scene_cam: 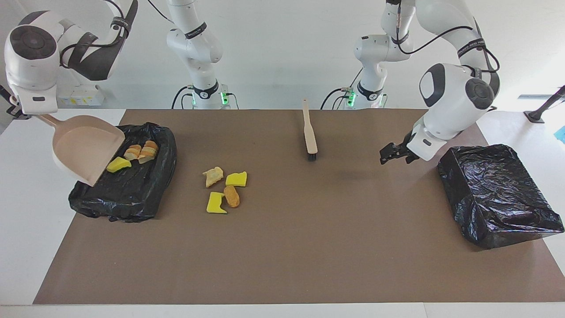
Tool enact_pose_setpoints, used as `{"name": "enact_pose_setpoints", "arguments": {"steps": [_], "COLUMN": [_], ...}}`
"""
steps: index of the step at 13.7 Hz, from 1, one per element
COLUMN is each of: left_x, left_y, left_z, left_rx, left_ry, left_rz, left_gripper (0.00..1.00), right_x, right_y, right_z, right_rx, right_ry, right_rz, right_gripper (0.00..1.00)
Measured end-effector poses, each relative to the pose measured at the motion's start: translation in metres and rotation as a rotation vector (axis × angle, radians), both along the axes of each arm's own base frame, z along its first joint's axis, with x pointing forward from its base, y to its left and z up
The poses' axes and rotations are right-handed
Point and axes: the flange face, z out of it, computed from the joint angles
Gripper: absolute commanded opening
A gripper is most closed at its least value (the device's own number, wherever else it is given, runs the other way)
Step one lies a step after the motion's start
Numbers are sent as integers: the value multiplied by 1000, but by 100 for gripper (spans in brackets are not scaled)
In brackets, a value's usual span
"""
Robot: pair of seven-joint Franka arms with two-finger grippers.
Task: Sweep and dump trash in bin
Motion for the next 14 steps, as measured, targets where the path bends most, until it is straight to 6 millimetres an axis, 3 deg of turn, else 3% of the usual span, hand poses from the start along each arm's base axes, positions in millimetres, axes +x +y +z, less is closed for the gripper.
{"name": "enact_pose_setpoints", "arguments": {"steps": [3,5,8,11,14], "left_x": [-4,-17,-28,-29,-29], "left_y": [28,31,31,32,30], "left_z": [43,73,107,114,123], "left_rx": [57,85,102,105,105], "left_ry": [-46,-71,-82,-85,-104], "left_rz": [-76,-107,-119,-119,-121], "left_gripper": [100,100,100,100,100], "right_x": [-3,-2,4,13,23], "right_y": [7,35,107,184,298], "right_z": [38,63,73,66,53], "right_rx": [80,123,169,245,318], "right_ry": [-80,-154,-271,-414,-503], "right_rz": [-104,-233,-489,-794,-1059], "right_gripper": [0,0,0,0,0]}}
